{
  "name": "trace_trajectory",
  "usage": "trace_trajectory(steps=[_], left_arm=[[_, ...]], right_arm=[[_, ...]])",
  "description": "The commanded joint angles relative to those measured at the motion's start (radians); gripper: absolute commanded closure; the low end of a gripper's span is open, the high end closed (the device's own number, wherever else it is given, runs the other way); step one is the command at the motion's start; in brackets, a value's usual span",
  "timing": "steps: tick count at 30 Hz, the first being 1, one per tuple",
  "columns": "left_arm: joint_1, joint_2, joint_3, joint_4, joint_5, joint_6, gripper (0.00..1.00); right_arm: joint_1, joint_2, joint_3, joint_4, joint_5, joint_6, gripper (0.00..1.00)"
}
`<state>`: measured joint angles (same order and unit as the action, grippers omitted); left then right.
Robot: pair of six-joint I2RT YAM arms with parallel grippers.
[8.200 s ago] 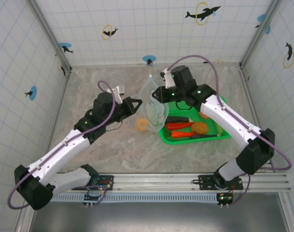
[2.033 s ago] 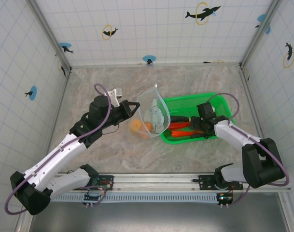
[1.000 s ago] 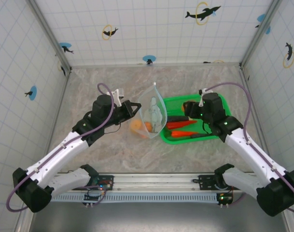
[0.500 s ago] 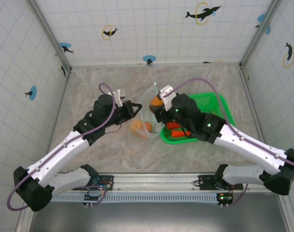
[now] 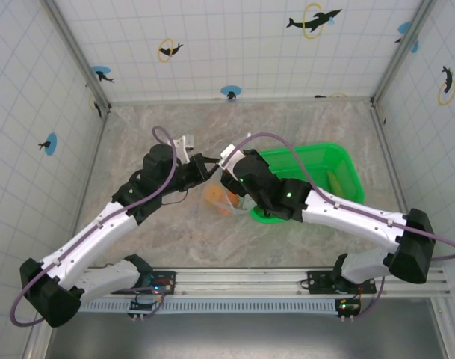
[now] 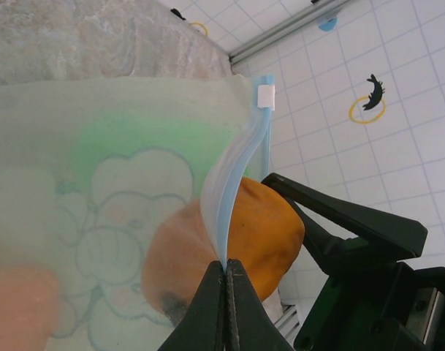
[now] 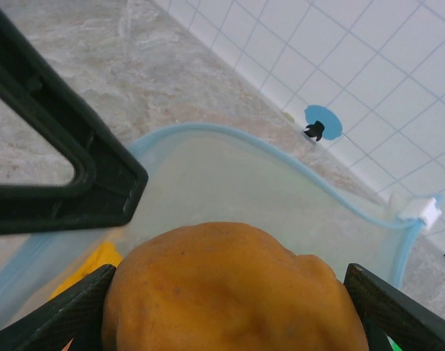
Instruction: Place the food in the zip-top bag and seal the zipper
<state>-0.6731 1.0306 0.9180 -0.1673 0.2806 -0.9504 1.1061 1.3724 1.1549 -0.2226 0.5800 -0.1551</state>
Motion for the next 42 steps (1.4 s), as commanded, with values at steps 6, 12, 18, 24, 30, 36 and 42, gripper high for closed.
trace_trajectory(steps=[6,12,18,24,30,36,42], left_arm=[[0.000,0.009,0.033,0.034,0.016,-0.021,1.00],[0.000,0.017,0.032,0.036,0.014,-0.018,1.00],[0.000,0.026,0.031,0.031,0.002,-0.017,1.00],[-0.001,0.017,0.028,-0.012,-0.042,-0.005,1.00],[0.001,0.003,0.045,-0.064,-0.100,0.012,1.00],[0.001,-0.005,0.043,-0.086,-0.128,0.031,1.00],[0.001,-0.009,0.024,-0.079,-0.121,0.038,1.00]], right_arm=[[0.007,0.043,0.009,0.131,0.025,-0.020,0.00],[0.007,-0.009,-0.029,0.141,-0.012,-0.004,0.00],[0.003,-0.070,-0.030,0.126,-0.047,0.028,0.02],[-0.048,-0.179,-0.052,0.133,-0.143,0.137,0.07],[-0.214,-0.318,-0.150,0.128,-0.270,0.338,0.13],[-0.461,-0.399,-0.273,0.043,-0.399,0.509,0.16],[-0.603,-0.328,-0.319,-0.158,-0.291,0.529,0.17]])
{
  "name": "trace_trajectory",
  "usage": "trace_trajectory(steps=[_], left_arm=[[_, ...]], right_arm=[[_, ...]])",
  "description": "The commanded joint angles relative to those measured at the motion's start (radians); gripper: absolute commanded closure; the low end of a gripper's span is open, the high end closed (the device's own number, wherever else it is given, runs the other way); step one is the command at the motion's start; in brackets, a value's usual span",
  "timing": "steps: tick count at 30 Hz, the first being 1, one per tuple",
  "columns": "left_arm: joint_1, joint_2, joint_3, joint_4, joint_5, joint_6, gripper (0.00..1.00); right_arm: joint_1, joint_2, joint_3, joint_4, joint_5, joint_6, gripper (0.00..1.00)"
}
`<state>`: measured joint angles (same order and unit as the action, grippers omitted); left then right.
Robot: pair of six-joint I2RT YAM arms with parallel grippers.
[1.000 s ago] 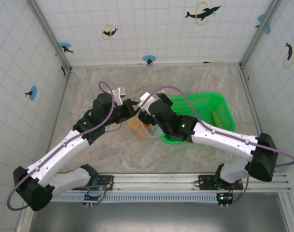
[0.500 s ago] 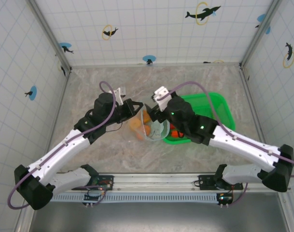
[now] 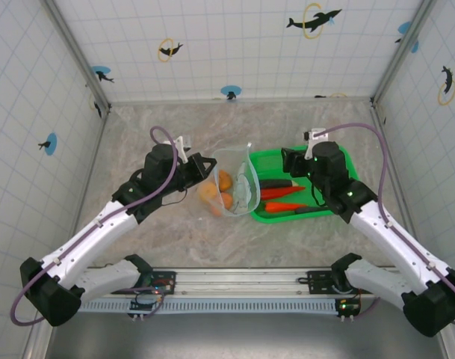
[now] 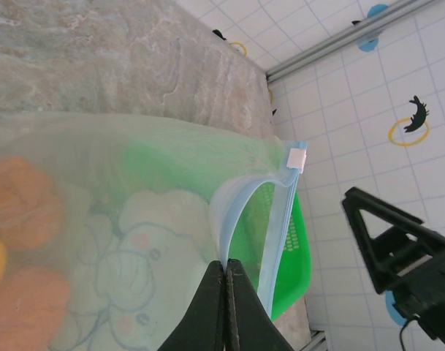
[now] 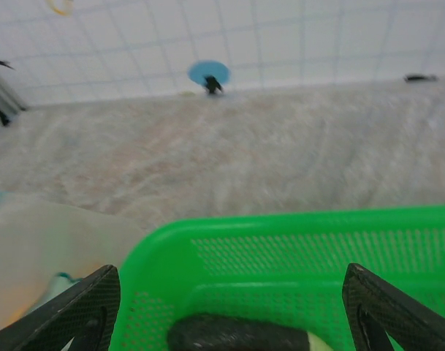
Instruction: Place the food in the zip-top bag and seal the zipper
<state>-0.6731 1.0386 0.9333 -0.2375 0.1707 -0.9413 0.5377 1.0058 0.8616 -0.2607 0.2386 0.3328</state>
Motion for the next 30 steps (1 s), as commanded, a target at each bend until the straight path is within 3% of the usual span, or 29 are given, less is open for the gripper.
trace_trajectory(steps=[1,7,14,23,30], left_arm=[[0.001,-0.017,0.009,-0.009,-0.011,0.032,1.00],[0.001,-0.021,-0.002,-0.009,-0.009,0.045,1.00],[0.001,-0.014,-0.016,0.012,0.005,0.050,1.00],[0.001,0.014,-0.014,0.035,0.036,0.044,1.00],[0.000,0.024,-0.025,0.062,0.055,0.040,1.00]], right_arm=[[-0.048,0.060,-0.032,-0.141,0.081,0.035,0.15],[-0.154,0.145,-0.107,-0.130,0.178,0.024,0.06],[-0.281,0.301,-0.145,-0.049,0.134,0.095,0.05],[-0.306,0.467,-0.142,-0.027,0.272,0.078,0.04],[-0.338,0.526,-0.149,0.011,0.219,0.075,0.11]])
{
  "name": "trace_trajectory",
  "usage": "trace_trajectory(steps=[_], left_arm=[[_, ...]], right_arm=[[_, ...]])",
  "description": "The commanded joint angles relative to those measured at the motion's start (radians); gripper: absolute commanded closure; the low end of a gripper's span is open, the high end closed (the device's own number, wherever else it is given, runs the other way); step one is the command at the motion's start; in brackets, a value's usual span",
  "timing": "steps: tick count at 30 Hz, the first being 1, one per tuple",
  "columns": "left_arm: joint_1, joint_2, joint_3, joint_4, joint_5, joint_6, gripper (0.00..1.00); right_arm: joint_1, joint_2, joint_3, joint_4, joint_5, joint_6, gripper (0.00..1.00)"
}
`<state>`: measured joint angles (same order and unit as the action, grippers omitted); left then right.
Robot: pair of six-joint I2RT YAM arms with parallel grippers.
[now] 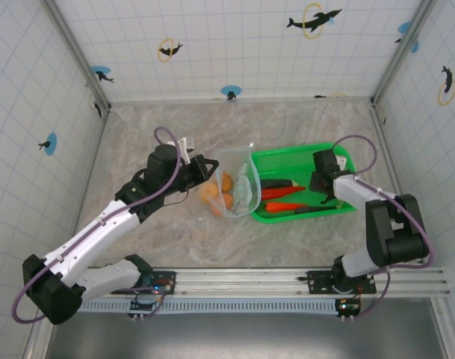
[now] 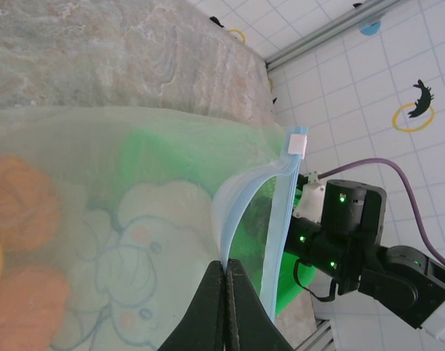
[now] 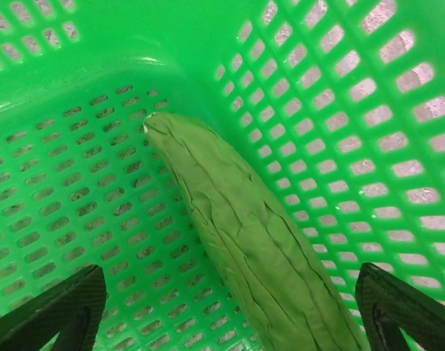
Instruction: Place the food in the zip-top bag and seal the zipper
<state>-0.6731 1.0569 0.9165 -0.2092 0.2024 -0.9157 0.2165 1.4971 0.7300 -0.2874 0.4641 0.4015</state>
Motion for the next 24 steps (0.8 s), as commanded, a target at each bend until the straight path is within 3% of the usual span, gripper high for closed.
trace_trajectory(steps=[1,8,15,24], left_arm=[[0.001,0.008,-0.007,0.037,0.024,0.014,1.00],[0.001,0.010,0.002,0.027,0.022,0.014,1.00],[0.001,0.013,0.010,0.022,0.019,0.014,1.00],[0.001,0.021,0.026,0.021,0.021,0.007,1.00]], right_arm=[[-0.028,0.050,-0.014,0.042,-0.034,0.014,0.15],[-0.037,0.081,0.003,0.086,-0.163,0.031,0.43],[0.001,0.059,0.041,0.067,-0.102,0.009,0.78],[0.047,-0.075,0.046,0.053,-0.050,0.011,0.78]])
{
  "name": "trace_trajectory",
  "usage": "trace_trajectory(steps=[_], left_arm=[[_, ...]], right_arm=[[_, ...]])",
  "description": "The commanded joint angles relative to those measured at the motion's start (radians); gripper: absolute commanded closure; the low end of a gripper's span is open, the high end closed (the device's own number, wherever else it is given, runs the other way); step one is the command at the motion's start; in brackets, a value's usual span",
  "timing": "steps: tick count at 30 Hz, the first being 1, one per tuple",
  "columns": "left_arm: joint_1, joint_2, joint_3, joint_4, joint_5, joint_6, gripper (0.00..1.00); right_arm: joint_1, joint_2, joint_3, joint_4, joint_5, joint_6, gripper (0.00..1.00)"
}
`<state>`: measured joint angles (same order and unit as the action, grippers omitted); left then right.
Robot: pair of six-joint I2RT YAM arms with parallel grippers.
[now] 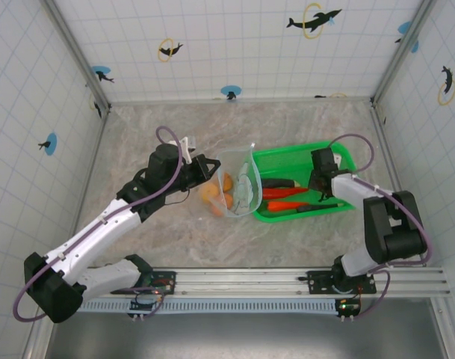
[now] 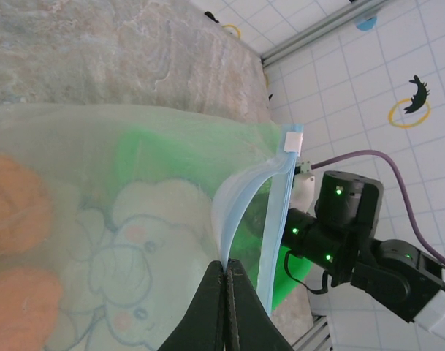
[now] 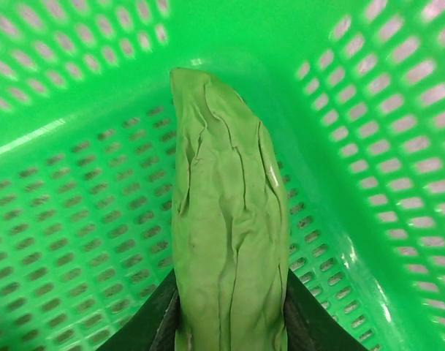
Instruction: Place the food in the zip-top bag and seal the zipper
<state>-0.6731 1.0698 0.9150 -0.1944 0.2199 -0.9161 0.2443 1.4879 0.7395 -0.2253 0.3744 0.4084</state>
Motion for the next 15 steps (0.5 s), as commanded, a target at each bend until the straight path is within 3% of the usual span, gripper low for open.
trace_trajectory(steps=[1,9,15], left_arm=[[0.001,0.008,0.030,0.006,0.006,0.005,1.00],[0.001,-0.007,0.051,0.006,0.002,-0.005,1.00],[0.001,-0.030,0.049,0.012,-0.013,-0.028,1.00]], right_arm=[[0.028,-0.092,0.045,-0.017,0.036,0.009,0.78],[0.124,-0.299,0.116,-0.008,-0.056,0.004,0.80],[0.227,-0.430,0.163,0.055,-0.222,-0.029,0.81]])
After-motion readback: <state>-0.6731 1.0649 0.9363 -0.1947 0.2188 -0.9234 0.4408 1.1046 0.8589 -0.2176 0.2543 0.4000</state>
